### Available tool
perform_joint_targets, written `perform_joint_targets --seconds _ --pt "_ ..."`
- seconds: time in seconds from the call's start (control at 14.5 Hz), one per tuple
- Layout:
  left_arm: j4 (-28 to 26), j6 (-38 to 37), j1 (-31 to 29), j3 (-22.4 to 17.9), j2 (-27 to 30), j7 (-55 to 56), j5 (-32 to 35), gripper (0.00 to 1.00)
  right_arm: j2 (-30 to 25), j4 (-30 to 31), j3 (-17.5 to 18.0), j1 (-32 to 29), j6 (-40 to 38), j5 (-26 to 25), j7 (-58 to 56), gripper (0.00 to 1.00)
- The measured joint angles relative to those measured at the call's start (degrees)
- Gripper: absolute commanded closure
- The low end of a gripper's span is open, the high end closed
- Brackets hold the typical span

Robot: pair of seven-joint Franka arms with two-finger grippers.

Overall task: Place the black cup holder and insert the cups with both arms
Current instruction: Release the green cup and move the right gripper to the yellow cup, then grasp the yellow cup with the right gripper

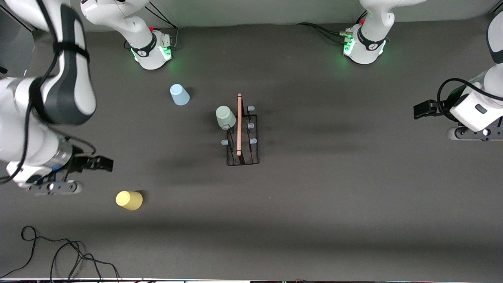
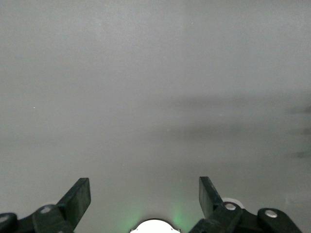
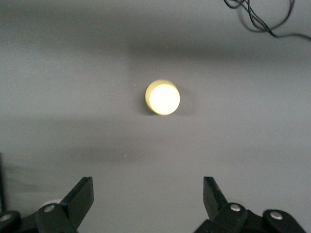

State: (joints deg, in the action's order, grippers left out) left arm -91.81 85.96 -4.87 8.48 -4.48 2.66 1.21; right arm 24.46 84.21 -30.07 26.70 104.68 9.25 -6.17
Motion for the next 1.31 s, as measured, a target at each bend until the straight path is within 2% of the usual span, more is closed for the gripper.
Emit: perform_joint_targets --seconds 0.28,0.55,0.76,0.96,1.31 --pt "0.0 0.0 0.0 0.0 0.0 0.0 0.0 0.01 5.5 -1.1 0.1 -1.9 6.1 3.8 -3.6 0.00" --pt "0.0 0.0 0.0 0.0 0.0 0.0 0.0 0.01 11.9 -1.1 0.4 -2.3 10.6 10.1 -7.3 0.00" --pt "0.0 0.0 0.0 0.0 0.0 0.0 0.0 0.01 16.3 -0.9 0.5 -3.6 14.8 11.2 -8.4 0.00" --pt "0.0 0.0 0.0 0.0 0.0 0.0 0.0 0.01 18.9 -0.1 0.6 -3.8 18.7 12.1 -8.6 0.00" --pt "0.0 0.0 0.0 0.0 0.0 0.0 0.0 0.01 21.6 0.4 0.7 -3.8 19.4 17.6 -11.3 0.00"
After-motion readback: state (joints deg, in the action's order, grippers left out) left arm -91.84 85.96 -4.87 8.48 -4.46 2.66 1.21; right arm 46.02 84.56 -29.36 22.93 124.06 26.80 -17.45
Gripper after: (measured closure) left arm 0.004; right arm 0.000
